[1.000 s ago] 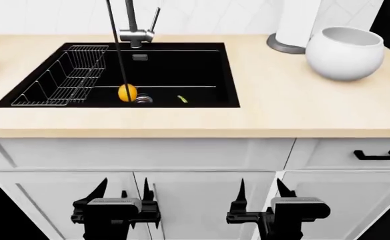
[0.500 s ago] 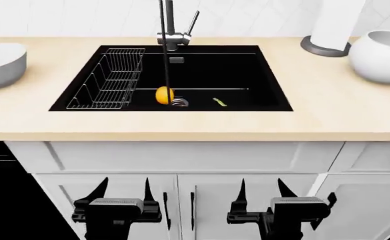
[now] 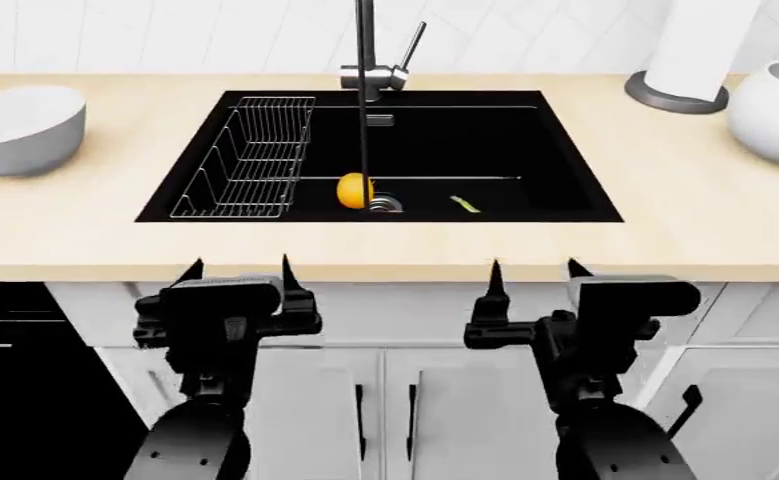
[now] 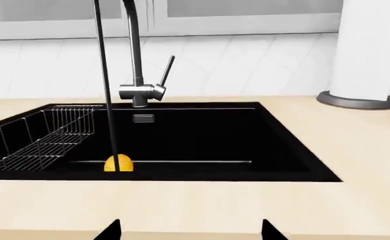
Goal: Pick the sweet potatos and asparaguss from the sink and place them in one bowl. Place the orange in the other bowl. Then turn off the sink faucet.
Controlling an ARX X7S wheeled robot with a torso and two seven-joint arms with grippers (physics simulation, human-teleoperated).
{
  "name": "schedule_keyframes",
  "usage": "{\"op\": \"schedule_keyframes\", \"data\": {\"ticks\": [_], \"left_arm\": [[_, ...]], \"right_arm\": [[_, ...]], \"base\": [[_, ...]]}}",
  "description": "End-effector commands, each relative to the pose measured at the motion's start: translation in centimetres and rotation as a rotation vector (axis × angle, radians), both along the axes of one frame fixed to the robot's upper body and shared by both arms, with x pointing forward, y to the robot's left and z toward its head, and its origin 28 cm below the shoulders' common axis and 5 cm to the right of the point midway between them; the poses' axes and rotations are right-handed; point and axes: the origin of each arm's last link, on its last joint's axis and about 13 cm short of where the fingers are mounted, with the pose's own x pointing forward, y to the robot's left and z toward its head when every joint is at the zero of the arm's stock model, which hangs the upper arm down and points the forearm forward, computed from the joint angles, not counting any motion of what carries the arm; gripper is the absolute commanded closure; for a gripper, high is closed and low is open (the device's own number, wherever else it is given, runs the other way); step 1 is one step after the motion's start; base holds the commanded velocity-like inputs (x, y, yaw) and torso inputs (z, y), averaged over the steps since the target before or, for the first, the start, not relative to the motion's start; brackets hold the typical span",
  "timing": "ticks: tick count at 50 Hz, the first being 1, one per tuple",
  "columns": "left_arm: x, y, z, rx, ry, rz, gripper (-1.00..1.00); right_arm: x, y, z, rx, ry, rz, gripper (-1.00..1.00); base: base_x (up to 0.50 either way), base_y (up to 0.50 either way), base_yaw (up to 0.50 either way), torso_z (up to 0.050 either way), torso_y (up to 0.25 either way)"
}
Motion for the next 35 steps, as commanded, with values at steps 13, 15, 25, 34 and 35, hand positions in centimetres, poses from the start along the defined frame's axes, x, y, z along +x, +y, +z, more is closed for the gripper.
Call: {"op": "schedule_keyframes", "data": {"ticks": [13, 15, 25, 34, 35], "left_arm": [[14.4, 0.3, 10.4, 0.006, 0.088, 0.131, -1.00], [14.4, 0.4, 10.6, 0.008, 0.085, 0.131, -1.00], [14.2, 1.3, 10.9, 0.014, 0.071, 0.156, -1.00], [14.3, 1.6, 10.7, 0.002, 0.076, 0.157, -1.00], [14.3, 1.6, 10.7, 0.002, 0.076, 0.157, -1.00]], "right_arm": [[14.1, -0.4, 9.2, 0.056, 0.099, -0.064, -1.00], [13.9, -0.6, 9.3, 0.082, 0.089, -0.064, -1.00], [13.5, -1.1, 9.0, 0.102, 0.071, -0.071, -1.00], [13.4, -1.0, 8.9, 0.117, 0.072, -0.057, -1.00], [13.5, -1.0, 8.8, 0.116, 0.072, -0.056, -1.00]], "base": [[0.00, 0.00, 0.00, 0.000, 0.000], [0.25, 0.00, 0.00, 0.000, 0.000], [0.50, 0.00, 0.00, 0.000, 0.000], [0.50, 0.00, 0.00, 0.000, 0.000], [0.50, 0.00, 0.00, 0.000, 0.000]]}}
